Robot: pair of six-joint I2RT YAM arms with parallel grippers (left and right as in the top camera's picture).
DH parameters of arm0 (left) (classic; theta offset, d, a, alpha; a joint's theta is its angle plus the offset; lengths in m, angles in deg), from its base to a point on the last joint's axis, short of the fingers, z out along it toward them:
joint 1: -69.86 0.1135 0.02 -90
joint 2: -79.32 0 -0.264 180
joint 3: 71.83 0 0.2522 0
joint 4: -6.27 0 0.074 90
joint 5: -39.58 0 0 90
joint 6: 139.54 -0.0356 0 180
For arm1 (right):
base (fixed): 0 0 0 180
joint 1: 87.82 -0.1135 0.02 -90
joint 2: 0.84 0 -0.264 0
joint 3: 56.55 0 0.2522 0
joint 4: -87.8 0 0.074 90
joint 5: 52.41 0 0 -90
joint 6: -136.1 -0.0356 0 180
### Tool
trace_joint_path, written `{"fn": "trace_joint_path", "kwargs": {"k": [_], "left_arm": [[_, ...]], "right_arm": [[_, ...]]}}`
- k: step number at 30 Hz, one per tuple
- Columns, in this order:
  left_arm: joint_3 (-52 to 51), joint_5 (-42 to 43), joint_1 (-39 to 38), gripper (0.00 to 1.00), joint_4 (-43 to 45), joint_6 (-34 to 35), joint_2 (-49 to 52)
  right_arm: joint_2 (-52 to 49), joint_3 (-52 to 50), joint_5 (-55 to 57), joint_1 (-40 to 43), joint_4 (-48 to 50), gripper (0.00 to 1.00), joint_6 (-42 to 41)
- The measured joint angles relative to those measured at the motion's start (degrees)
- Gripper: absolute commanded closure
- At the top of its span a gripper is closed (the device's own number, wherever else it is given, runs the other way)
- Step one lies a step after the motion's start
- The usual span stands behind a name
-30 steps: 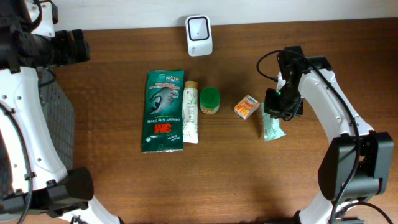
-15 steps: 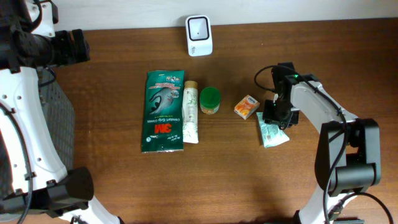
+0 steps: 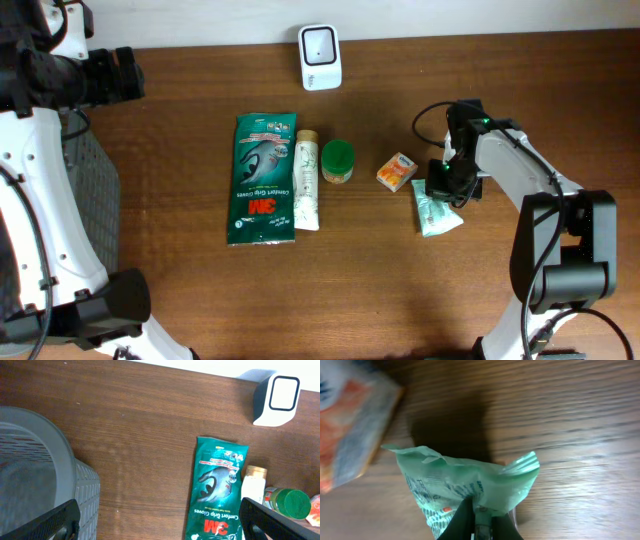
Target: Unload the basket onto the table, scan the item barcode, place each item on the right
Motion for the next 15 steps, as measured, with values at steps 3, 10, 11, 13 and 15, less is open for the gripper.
{"fn": "trace_joint_path", "kwargs": {"k": [3, 10, 11, 13, 15], "left_arm": [[0.0, 0.0, 0.0, 0.01, 0.0, 0.0, 0.0], [0.0, 0.0, 0.0, 0.01, 0.0, 0.0, 0.0], [0.0, 0.0, 0.0, 0.01, 0.0, 0.0, 0.0], [0.0, 0.0, 0.0, 0.01, 0.0, 0.0, 0.0], [0.0, 0.0, 0.0, 0.01, 0.0, 0.0, 0.0]], "right_arm": [[0.0, 1.9, -5.2, 0.0, -3.4, 0.96, 2.5], [8.3, 12.7, -18.8, 0.9, -10.1, 0.96, 5.4], [9.7, 13.4, -20.7, 1.0, -10.0, 0.96, 5.6], [12.2, 14.2, -24.9, 1.0, -10.0, 0.96, 5.6], [13.2, 14.3, -28.8, 1.0, -9.9, 0.96, 5.6]]}}
